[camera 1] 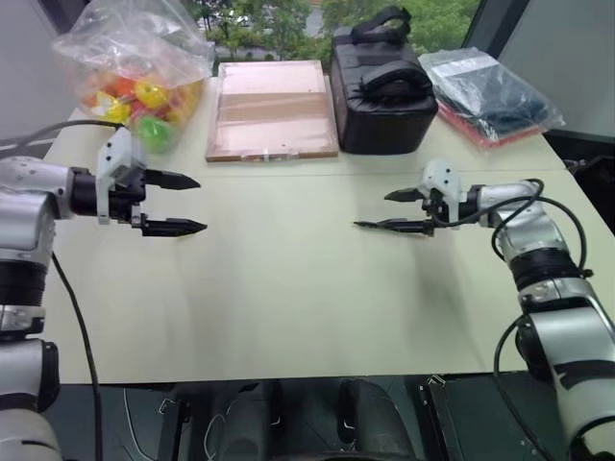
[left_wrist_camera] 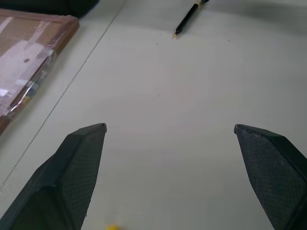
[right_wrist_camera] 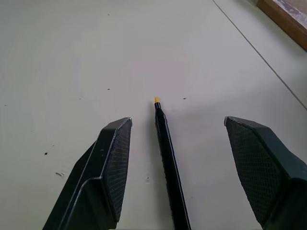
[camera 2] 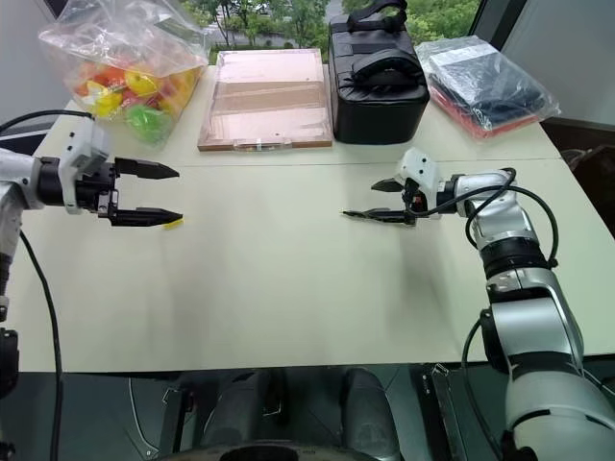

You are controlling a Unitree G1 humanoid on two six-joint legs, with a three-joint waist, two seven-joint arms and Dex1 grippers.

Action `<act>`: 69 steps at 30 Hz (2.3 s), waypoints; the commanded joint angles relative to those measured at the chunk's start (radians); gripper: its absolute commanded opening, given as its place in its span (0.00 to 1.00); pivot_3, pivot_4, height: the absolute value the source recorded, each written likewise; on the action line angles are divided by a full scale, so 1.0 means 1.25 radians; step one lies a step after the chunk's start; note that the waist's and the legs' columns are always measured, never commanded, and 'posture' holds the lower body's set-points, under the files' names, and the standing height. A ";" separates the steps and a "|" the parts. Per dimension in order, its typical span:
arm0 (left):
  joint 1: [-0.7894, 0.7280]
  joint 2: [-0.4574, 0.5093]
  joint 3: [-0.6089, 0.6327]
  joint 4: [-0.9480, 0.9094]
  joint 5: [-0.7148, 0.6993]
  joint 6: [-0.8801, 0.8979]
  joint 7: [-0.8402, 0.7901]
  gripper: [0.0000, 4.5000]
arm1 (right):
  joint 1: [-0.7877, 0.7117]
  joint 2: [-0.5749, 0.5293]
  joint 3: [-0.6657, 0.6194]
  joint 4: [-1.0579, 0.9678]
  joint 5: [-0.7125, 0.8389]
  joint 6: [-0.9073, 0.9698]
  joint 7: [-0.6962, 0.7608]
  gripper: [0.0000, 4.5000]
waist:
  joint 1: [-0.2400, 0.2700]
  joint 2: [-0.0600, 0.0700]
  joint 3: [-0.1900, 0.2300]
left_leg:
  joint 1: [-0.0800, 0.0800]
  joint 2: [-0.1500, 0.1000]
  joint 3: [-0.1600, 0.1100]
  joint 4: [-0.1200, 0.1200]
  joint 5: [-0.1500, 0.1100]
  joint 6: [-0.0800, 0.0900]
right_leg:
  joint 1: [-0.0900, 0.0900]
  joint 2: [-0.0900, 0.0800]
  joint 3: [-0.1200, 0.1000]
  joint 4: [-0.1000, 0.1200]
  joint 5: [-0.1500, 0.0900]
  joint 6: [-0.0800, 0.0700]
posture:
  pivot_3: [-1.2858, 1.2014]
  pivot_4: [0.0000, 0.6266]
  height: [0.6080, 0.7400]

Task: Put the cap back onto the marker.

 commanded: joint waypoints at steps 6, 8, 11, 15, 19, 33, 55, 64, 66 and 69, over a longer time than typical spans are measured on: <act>0.036 -0.012 0.021 -0.084 -0.020 0.037 0.017 0.99 | -0.066 0.047 0.007 0.154 -0.073 -0.089 0.013 0.71 | 0.001 0.000 0.000 | 0.000 0.000 0.000 0.001 0.000 0.000 | 0.000 0.000 0.000 0.001 0.000 0.000 | 0.52 0.24 1.00; 0.042 -0.013 0.024 -0.090 -0.022 0.039 0.023 0.99 | -0.072 0.049 0.004 0.183 -0.087 -0.098 0.003 0.71 | 0.000 0.000 0.000 | 0.000 0.000 0.000 0.001 0.000 0.000 | 0.000 0.000 0.000 0.001 0.000 0.000 | 0.52 0.24 1.00; 0.052 -0.012 0.028 -0.100 -0.026 0.040 0.030 0.99 | -0.078 0.049 -0.007 0.211 -0.097 -0.101 -0.008 0.71 | 0.000 0.000 0.000 | 0.000 0.000 -0.001 0.001 0.000 0.000 | 0.000 0.000 0.000 0.001 0.000 0.000 | 0.52 0.24 1.00; 0.063 -0.013 0.030 -0.106 -0.027 0.037 0.039 0.99 | -0.079 0.051 -0.016 0.227 -0.101 -0.097 -0.010 0.71 | 0.000 0.000 0.000 | 0.000 0.000 -0.001 0.001 0.000 0.000 | 0.000 0.000 0.000 0.001 0.000 0.000 | 0.52 0.24 1.00; 0.064 -0.017 0.027 -0.106 -0.026 0.034 0.046 0.99 | -0.081 0.057 -0.025 0.237 -0.101 -0.087 -0.012 0.71 | 0.000 0.000 0.000 | 0.000 0.000 -0.001 0.001 0.000 0.000 | 0.001 0.000 0.000 0.001 0.000 0.000 | 0.52 0.24 1.00; 0.092 -0.028 0.036 -0.116 -0.024 0.028 0.081 1.00 | -0.082 0.067 -0.036 0.240 -0.112 -0.072 0.010 0.01 | -0.001 0.000 0.000 | 0.000 0.000 -0.001 0.003 0.000 0.000 | 0.001 0.000 0.000 0.003 0.000 0.000 | 0.52 0.24 1.00; 0.109 0.016 0.076 0.237 0.114 -0.271 0.156 1.00 | -0.034 0.062 0.022 -0.357 -0.081 0.088 0.054 0.01 | 0.005 0.002 0.001 | -0.002 0.001 -0.001 0.006 0.000 0.000 | -0.001 0.000 0.000 0.006 0.000 0.000 | 0.52 0.24 1.00; 0.046 -0.071 0.075 0.424 0.139 -0.312 0.200 1.00 | 0.024 0.060 0.014 -0.470 -0.049 0.176 0.016 0.01 | 0.005 0.002 0.001 | -0.003 0.001 -0.001 0.008 0.000 0.000 | -0.002 0.000 0.000 0.010 0.000 0.000 | 0.52 0.24 1.00; 0.028 -0.086 0.081 0.470 0.138 -0.305 0.201 1.00 | 0.033 0.057 0.013 -0.485 -0.042 0.187 0.008 0.01 | 0.004 0.001 0.001 | -0.003 0.001 -0.002 0.008 0.000 0.000 | -0.002 0.000 0.000 0.010 0.000 0.000 | 0.52 0.24 1.00; 0.008 -0.097 0.074 0.520 0.157 -0.331 0.214 1.00 | 0.044 0.049 0.013 -0.506 -0.034 0.202 0.002 0.01 | 0.003 0.001 0.001 | -0.003 0.001 -0.002 0.008 0.000 0.000 | -0.002 0.000 0.000 0.011 0.000 0.000 | 0.52 0.24 1.00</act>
